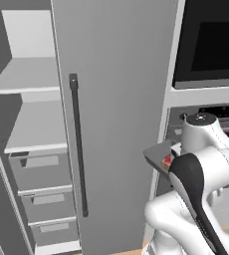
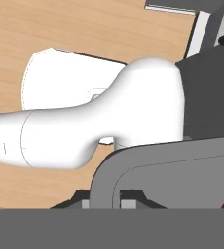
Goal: Take the meat container that has the steak and place it on the second highest rack of the freezer. Then take the vegetable container that has the potato and cucumber and place it on the highest rack of the freezer.
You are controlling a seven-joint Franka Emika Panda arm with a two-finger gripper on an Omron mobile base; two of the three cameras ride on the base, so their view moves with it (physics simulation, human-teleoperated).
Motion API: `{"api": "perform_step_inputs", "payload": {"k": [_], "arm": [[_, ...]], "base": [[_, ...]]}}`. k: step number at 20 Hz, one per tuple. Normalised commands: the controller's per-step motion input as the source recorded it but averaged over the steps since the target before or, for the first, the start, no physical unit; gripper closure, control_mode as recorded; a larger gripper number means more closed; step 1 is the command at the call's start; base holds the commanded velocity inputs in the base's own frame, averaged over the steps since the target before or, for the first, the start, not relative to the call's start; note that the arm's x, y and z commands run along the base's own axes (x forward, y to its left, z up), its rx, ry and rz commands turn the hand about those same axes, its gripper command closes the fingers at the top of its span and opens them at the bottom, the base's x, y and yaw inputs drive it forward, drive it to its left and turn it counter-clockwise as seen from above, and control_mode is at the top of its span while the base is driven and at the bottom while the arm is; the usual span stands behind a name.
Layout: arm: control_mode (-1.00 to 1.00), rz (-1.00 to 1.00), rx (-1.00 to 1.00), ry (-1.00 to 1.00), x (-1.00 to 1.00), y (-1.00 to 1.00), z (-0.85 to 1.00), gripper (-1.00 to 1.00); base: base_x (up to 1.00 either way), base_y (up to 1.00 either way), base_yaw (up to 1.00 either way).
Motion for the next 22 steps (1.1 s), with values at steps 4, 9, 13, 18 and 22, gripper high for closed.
{"api": "perform_step_inputs", "payload": {"k": [4,9,13,18,22], "arm": [[1.00,0.00,0.00,0.00,0.00,0.00,0.00,1.00],[1.00,0.00,0.00,0.00,0.00,0.00,0.00,1.00],[1.00,0.00,0.00,0.00,0.00,0.00,0.00,1.00],[1.00,0.00,0.00,0.00,0.00,0.00,0.00,1.00],[1.00,0.00,0.00,0.00,0.00,0.00,0.00,1.00]], "base": [[-0.08,0.54,0.15],[-0.09,0.60,0.16],[-0.11,0.62,0.16],[-0.02,0.52,0.15],[0.01,0.32,0.11]]}}
